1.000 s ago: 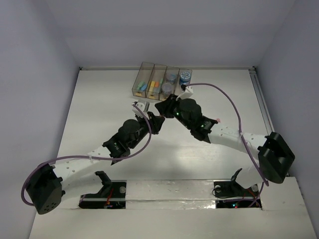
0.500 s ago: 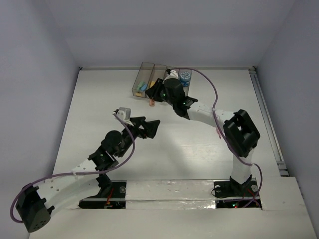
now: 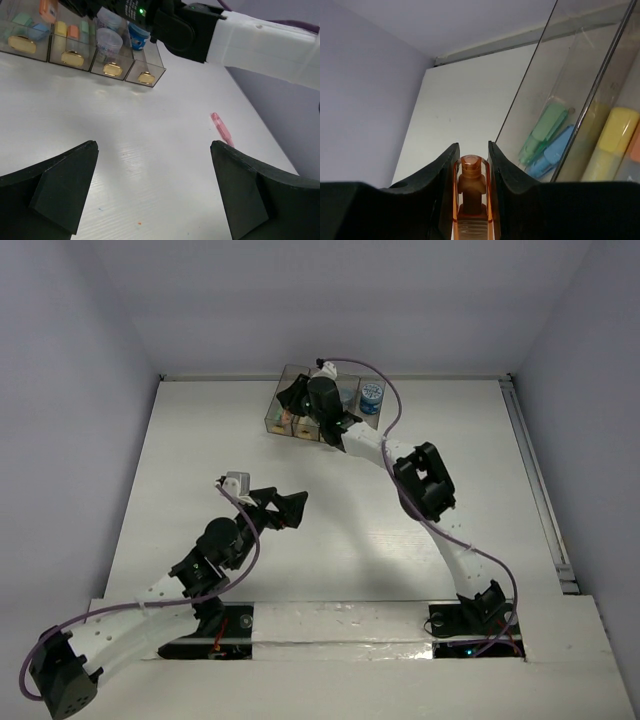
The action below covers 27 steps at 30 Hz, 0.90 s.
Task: Sort the stationery into containers
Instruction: Place the pen in the storage box.
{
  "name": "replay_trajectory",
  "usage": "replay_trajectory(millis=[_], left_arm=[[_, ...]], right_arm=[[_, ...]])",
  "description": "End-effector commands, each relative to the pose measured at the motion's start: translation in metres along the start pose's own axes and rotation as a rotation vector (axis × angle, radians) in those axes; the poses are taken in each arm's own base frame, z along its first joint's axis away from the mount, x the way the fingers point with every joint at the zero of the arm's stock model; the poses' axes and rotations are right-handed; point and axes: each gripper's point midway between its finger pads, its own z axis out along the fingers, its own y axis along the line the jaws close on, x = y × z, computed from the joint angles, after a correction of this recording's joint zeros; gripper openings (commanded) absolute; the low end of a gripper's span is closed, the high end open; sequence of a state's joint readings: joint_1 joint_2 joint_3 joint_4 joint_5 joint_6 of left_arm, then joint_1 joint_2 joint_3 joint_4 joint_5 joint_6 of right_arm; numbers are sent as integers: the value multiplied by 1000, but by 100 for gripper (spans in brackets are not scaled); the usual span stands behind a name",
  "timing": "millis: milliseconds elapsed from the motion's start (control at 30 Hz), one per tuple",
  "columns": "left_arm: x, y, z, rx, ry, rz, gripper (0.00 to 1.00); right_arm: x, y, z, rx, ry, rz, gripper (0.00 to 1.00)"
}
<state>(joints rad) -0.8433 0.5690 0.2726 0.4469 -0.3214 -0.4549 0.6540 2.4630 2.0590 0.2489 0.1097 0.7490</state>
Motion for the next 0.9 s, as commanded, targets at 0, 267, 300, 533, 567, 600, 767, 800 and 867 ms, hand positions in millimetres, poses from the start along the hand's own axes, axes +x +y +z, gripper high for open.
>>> replay_trajectory(millis=[0, 267, 300, 533, 567, 600, 767, 800, 867], left_arm=[[-2, 3, 1, -8, -27, -9, 95], [-7, 9, 1, -43, -48, 6, 95], [-8, 11, 0, -55, -52, 10, 95], [-37, 8, -4, -72, -124, 2, 97], [-39, 7, -3, -67, -127, -2, 97], [-40, 4, -3, -57, -129, -6, 98], [-38, -8, 4, -13, -111, -10, 99], [-40, -12, 6, 4, -115, -16, 99], [-34, -16, 12, 16, -91, -5, 99]], right_arm=[[-49, 31, 17, -67, -115, 2, 14], [-42, 3, 43, -47, -138, -6, 43], [-43, 5, 43, -52, -136, -6, 50], [-61, 18, 34, -96, -122, -7, 75], [-70, 16, 34, -93, -126, -6, 75], [-68, 15, 32, -91, -114, -7, 76], [-99, 31, -22, -75, -148, -82, 57], [-108, 26, -36, -57, -167, -94, 42], [-119, 12, -84, -2, -196, -121, 32]])
